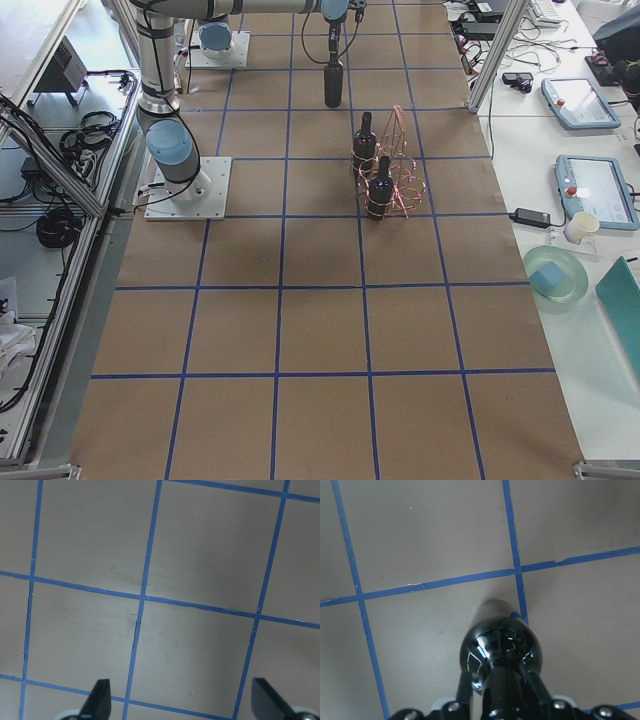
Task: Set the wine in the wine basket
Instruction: 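Lower the right gripper onto the bottle neck and grasp it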
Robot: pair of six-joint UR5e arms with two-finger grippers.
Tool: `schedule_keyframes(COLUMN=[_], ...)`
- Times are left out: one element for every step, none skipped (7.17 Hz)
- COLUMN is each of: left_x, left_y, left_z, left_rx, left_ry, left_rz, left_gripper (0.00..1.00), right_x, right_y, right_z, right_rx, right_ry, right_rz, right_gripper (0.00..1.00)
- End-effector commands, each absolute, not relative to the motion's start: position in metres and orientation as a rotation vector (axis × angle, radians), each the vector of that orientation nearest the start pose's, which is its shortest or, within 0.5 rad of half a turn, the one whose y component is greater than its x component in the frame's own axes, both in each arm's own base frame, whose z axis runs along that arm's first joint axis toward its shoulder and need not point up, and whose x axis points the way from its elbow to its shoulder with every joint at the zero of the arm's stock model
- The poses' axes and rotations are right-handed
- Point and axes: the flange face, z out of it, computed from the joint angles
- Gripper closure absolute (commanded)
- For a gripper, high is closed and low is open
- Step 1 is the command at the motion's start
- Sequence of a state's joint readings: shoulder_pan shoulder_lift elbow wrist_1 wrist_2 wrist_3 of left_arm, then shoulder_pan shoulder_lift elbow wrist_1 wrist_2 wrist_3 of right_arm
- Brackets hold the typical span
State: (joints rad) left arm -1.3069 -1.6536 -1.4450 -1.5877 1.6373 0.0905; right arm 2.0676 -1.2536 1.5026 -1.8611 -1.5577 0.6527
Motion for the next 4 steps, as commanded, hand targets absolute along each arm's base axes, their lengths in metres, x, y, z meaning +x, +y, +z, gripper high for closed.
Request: schedule_keyframes(left_x=[0.016, 0.015, 0.015, 0.015], left_y=[-0.544, -0.544, -0.544, -0.544], left_z=[0.505, 0.505, 0.505, 0.505], left_rx=[-0.267, -0.267, -0.267, -0.265], left_ry=[3.062, 3.064, 3.064, 3.064], left_rz=[-0.020, -0.020, -0.020, -0.020], left_gripper=[0.00, 0.00, 0.00, 0.00], right_x=[0.411, 0.408, 0.397, 0.371], right_y=[-0.477, -0.478, -0.476, -0.470], right_z=[0.378, 0.384, 0.405, 0.429], right_rx=[0.235, 0.228, 0.244, 0.249], right_ry=[3.095, 3.094, 3.088, 3.115], right_rz=[-0.050, -0.058, -0.088, -0.061], right_gripper=[0.84, 0.96, 1.00, 1.00])
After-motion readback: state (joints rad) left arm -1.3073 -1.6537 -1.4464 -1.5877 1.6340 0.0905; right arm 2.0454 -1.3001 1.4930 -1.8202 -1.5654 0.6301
